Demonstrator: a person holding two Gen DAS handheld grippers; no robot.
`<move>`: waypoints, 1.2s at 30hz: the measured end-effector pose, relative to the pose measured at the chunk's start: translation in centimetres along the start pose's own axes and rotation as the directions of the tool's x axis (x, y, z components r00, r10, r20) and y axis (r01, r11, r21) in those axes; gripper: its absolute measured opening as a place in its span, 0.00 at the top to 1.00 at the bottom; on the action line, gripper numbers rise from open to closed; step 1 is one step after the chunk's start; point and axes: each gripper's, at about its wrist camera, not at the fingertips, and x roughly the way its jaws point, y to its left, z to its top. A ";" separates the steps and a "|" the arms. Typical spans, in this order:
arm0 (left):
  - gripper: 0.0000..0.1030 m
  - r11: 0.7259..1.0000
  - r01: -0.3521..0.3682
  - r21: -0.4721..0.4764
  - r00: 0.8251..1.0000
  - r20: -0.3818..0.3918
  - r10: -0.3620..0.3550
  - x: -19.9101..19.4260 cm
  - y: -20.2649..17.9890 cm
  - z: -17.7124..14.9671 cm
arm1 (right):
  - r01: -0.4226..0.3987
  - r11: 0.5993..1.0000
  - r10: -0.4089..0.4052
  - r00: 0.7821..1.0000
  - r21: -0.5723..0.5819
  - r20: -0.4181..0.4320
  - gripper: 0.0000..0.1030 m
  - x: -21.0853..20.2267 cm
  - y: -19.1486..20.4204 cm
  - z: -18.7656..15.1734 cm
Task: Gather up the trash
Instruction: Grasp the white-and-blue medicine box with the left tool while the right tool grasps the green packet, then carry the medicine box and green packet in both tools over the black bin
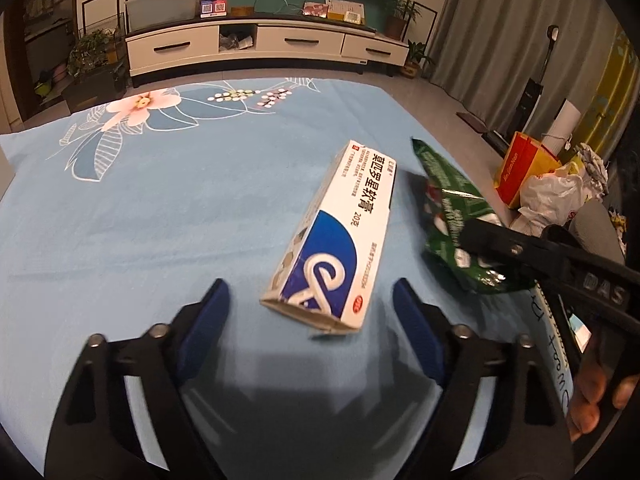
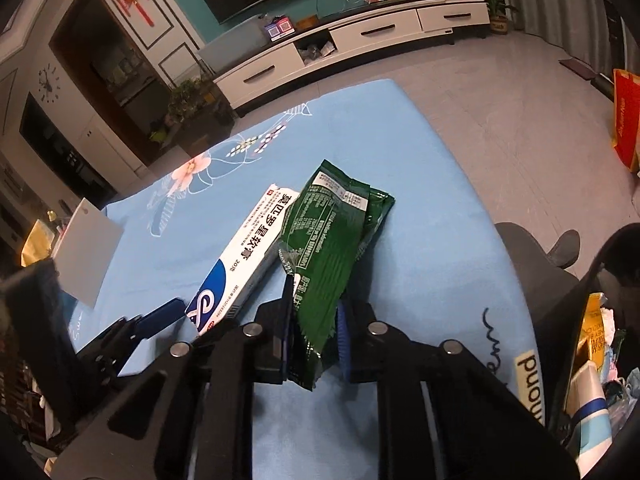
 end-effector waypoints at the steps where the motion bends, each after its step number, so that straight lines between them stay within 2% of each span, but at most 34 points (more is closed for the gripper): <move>1: 0.27 1.000 -0.006 0.004 1.000 0.004 0.006 0.1 -0.1 0.1 | 0.004 1.000 -0.004 1.000 0.003 0.007 0.82 -0.2 -0.1 -0.1; 2: 0.29 1.000 -0.003 0.003 1.000 0.004 0.003 0.2 -0.1 0.2 | 0.000 1.000 0.000 1.000 0.007 0.011 0.82 -0.5 -0.2 -0.2; 4: 0.44 1.000 0.001 0.003 1.000 0.005 -0.001 0.1 -0.2 0.2 | -0.005 1.000 0.004 1.000 0.015 0.021 0.82 -1.2 -0.5 -0.5; 8: 0.51 1.000 0.013 -0.001 1.000 -0.003 -0.013 -0.3 -0.4 -0.1 | -0.014 1.000 0.013 0.999 0.022 0.036 0.82 -2.5 -0.7 -1.2; 18: 0.51 1.000 0.009 -0.015 1.000 0.027 -0.009 -4.8 -1.5 -2.7 | -0.010 1.000 0.010 0.999 -0.013 0.045 0.82 -7.0 -0.3 -5.0; 27: 0.50 0.999 0.014 -0.047 0.998 0.057 -0.012 -10.8 -2.6 -6.8 | 0.024 0.995 -0.018 0.998 -0.093 0.066 0.82 -12.0 0.4 -8.8; 36: 0.50 0.998 0.033 -0.057 0.995 0.094 -0.027 -16.3 -4.1 -10.6 | 0.039 0.992 -0.027 0.994 -0.117 0.103 0.82 -17.1 0.2 -11.7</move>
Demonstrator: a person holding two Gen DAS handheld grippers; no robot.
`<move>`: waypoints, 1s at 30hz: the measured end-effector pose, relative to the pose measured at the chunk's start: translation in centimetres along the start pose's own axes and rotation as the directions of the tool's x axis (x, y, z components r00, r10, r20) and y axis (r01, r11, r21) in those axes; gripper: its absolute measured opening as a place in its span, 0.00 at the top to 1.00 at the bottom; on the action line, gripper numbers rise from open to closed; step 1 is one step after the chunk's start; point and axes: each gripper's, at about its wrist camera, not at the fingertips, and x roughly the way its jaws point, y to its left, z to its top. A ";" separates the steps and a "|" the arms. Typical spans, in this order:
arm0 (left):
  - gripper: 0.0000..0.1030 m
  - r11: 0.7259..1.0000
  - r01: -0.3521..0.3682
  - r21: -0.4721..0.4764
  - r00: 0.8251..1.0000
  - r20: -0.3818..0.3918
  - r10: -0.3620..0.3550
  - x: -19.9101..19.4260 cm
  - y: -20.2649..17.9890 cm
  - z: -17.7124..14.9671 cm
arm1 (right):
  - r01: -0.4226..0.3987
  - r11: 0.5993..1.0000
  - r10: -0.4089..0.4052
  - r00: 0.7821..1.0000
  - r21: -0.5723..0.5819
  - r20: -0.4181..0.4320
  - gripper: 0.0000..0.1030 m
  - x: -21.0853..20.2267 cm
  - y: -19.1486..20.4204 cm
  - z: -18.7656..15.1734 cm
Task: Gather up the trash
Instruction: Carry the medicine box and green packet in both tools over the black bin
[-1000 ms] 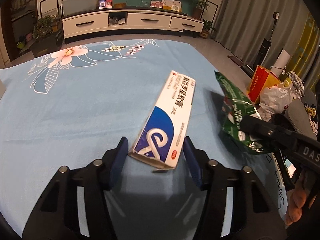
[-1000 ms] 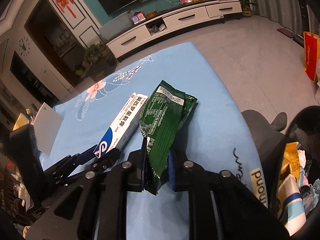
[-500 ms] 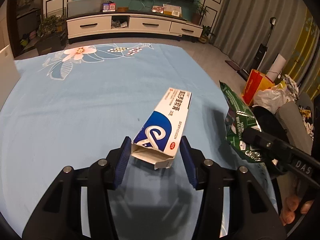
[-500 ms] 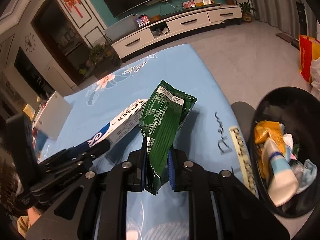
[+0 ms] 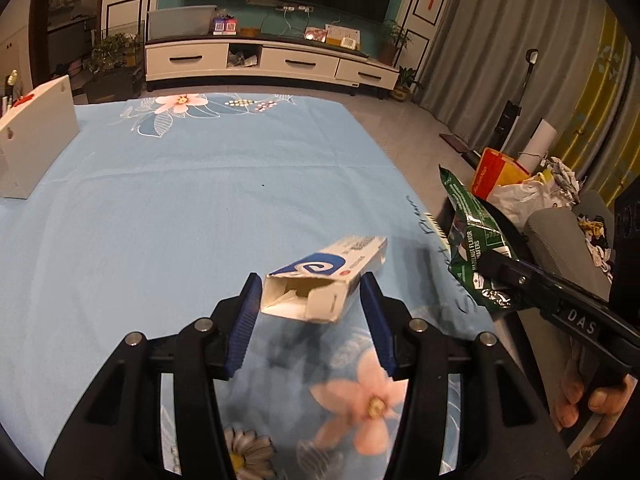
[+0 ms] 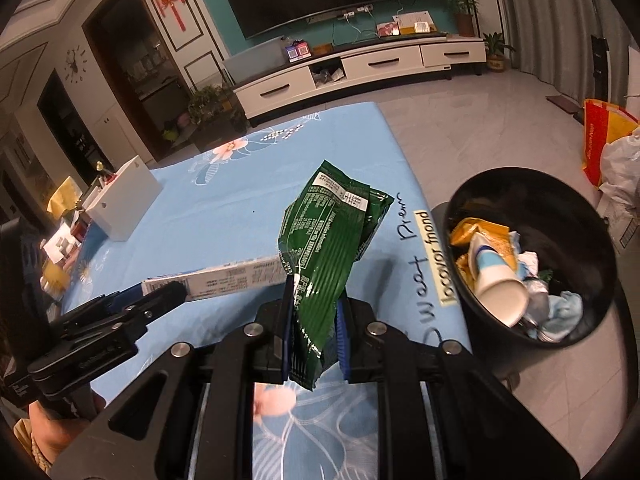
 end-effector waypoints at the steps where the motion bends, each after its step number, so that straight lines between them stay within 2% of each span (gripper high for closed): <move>1: 0.50 1.000 -0.001 0.005 1.000 0.008 0.001 -0.7 -0.2 -0.2 | 0.002 1.000 -0.002 1.000 -0.004 0.005 0.82 -0.5 0.0 -0.1; 7: 0.52 0.999 -0.012 0.040 0.998 0.066 0.009 -4.6 -2.1 -1.2 | 0.013 1.000 -0.012 0.999 -0.018 0.043 0.82 -3.4 -0.1 -0.9; 13: 0.53 0.998 -0.003 0.067 0.997 0.076 -0.002 -5.7 -3.4 -1.6 | 0.009 1.000 -0.009 0.998 -0.004 0.065 0.82 -4.8 -0.6 -1.3; 15: 0.49 0.998 0.019 0.057 0.998 0.061 -0.022 -5.5 -3.1 -1.9 | 0.006 1.000 -0.006 0.998 -0.003 0.060 0.82 -4.8 -0.6 -1.6; 16: 0.35 0.998 0.016 0.052 0.998 0.057 -0.019 -5.3 -2.8 -2.2 | 0.002 1.000 -0.002 0.999 -0.002 0.054 0.82 -4.8 -0.6 -1.7; 17: 0.19 0.998 0.004 0.056 0.999 0.047 -0.007 -4.9 -2.5 -2.5 | -0.001 1.000 0.001 0.999 -0.003 0.049 0.82 -4.8 -0.6 -2.0; 18: 0.16 0.998 -0.007 0.069 1.000 0.020 0.005 -4.0 -2.0 -2.9 | -0.003 1.000 0.003 0.999 -0.003 0.043 0.82 -4.6 -0.6 -2.1; 22: 0.17 0.995 -0.032 0.095 0.995 -0.088 0.041 0.0 -0.5 -4.3 | -0.007 1.000 0.007 1.000 0.009 0.005 0.82 -3.7 -0.9 -2.9; 24: 0.17 0.994 -0.020 0.104 0.988 -0.148 0.035 1.8 -0.1 -5.1 | -0.008 1.000 0.008 1.000 0.013 -0.006 0.82 -3.3 -1.1 -3.0; 26: 0.17 0.994 -0.005 0.111 0.984 -0.178 0.024 2.8 0.0 -5.5 | -0.008 1.000 0.008 1.000 0.015 -0.016 0.82 -2.9 -1.1 -3.1; 28: 0.18 0.991 -0.021 0.129 0.978 -0.201 0.047 3.9 0.0 -5.8 | -0.008 1.000 0.009 1.000 0.016 -0.022 0.82 -2.6 -1.0 -3.0; 30: 0.23 0.985 -0.044 0.166 0.980 -0.187 0.075 4.1 -0.5 -5.9 | -0.008 1.000 0.008 1.000 0.014 -0.021 0.82 -2.5 -0.9 -3.0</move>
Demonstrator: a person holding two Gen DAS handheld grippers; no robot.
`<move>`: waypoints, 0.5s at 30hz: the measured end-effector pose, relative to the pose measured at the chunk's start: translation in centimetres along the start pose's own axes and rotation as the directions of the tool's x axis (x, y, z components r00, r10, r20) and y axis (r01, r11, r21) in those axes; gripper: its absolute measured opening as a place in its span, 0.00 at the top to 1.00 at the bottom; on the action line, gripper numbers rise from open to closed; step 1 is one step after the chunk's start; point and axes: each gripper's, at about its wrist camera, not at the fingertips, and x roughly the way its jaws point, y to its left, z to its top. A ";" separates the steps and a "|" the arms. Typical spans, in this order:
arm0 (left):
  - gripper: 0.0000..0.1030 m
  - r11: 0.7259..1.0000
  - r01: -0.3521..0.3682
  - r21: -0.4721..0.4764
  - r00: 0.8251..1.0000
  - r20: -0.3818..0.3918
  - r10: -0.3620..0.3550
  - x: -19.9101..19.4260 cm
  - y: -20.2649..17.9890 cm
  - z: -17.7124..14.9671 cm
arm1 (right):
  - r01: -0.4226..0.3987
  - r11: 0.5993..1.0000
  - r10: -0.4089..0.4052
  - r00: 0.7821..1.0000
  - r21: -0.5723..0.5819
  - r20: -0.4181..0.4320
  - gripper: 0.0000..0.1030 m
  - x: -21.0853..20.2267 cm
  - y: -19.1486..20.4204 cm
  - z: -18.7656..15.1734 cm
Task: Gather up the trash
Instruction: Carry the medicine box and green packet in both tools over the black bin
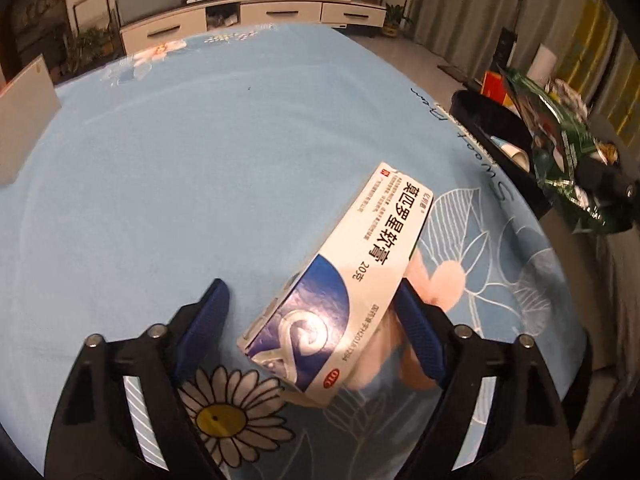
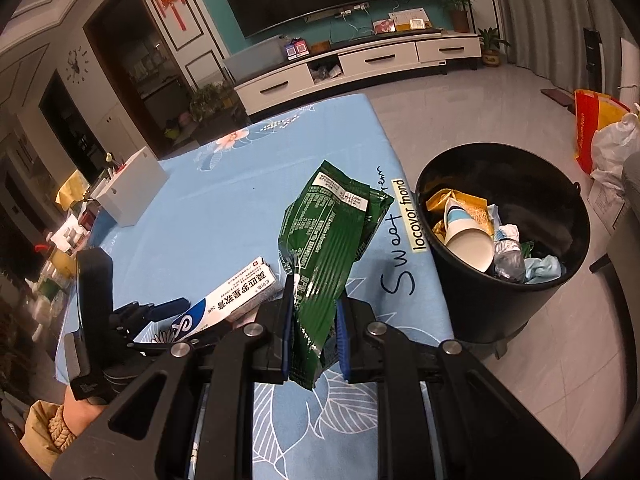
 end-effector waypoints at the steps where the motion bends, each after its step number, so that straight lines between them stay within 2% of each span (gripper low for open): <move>1: 0.33 1.000 -0.005 0.004 1.000 0.002 0.005 0.0 -0.1 -0.1 | 0.001 1.000 -0.001 1.000 0.000 0.001 0.82 0.0 0.0 0.0; 2: 0.42 1.000 -0.013 0.006 1.000 0.004 0.013 -0.1 -0.2 0.0 | 0.002 1.000 -0.002 1.000 0.003 0.002 0.82 0.0 -0.1 0.1; 4: 0.50 1.000 -0.012 -0.002 1.000 0.007 0.012 -0.2 -0.1 0.1 | 0.004 1.000 -0.004 1.000 0.008 0.005 0.82 -0.1 -0.3 0.1; 9: 0.53 0.998 0.009 -0.059 0.999 0.035 -0.007 -1.1 0.1 0.6 | 0.006 1.000 -0.006 1.000 0.015 0.021 0.82 -0.6 -0.7 0.2; 15: 0.53 0.999 0.036 -0.036 0.993 0.110 -0.032 -4.0 -1.7 2.5 | 0.012 0.999 -0.014 0.998 0.032 0.067 0.82 -1.9 -1.6 0.5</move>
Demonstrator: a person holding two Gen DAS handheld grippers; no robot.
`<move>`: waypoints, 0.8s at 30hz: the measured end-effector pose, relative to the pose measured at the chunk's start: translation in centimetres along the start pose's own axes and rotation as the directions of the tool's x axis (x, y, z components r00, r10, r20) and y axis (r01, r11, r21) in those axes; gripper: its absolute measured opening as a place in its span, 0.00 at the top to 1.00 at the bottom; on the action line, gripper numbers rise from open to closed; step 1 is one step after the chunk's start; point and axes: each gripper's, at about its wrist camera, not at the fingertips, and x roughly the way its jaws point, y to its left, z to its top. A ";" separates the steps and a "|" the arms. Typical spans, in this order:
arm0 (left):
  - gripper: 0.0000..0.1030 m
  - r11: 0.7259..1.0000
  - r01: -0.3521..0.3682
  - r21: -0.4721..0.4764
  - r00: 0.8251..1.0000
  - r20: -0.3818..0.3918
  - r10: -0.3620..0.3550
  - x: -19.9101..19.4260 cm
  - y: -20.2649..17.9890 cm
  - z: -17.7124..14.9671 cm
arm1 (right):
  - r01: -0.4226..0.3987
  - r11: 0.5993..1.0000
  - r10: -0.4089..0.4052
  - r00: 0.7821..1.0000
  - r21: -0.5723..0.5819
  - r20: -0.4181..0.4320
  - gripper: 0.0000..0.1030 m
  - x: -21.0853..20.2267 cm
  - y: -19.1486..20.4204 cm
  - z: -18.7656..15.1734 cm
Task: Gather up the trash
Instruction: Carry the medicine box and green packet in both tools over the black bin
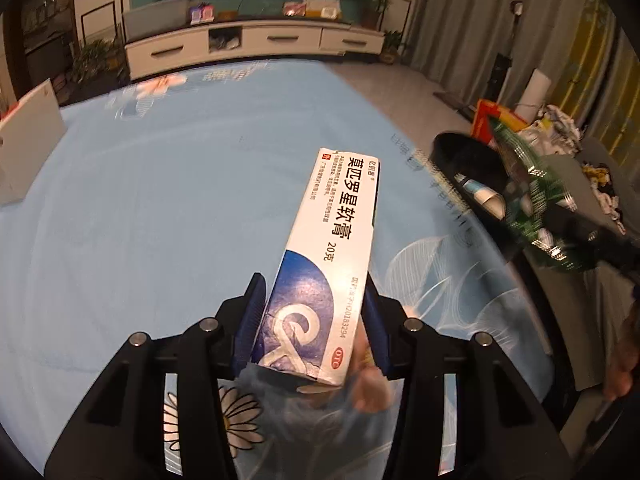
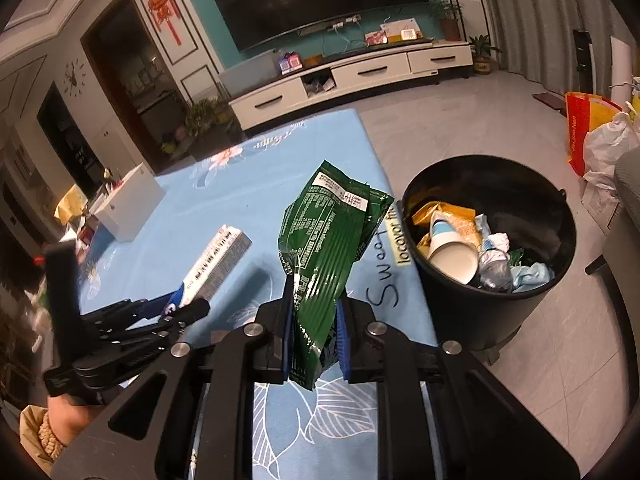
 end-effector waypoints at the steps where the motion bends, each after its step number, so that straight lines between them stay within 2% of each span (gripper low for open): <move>1: 0.53 1.000 0.007 0.006 1.000 0.014 -0.007 -0.5 -0.5 0.4 | 0.001 1.000 -0.002 1.000 0.005 0.008 0.82 -0.2 -0.3 0.1; 9: 0.53 0.996 0.057 0.074 0.995 0.075 -0.063 -2.3 -5.0 3.4 | 0.028 0.997 -0.033 0.997 0.074 0.066 0.82 -2.1 -4.0 0.7; 24: 0.53 0.967 0.103 0.231 0.989 0.078 -0.124 -0.6 -13.6 7.3 | 0.068 0.976 -0.098 0.985 0.207 0.140 0.82 -4.2 -11.1 1.6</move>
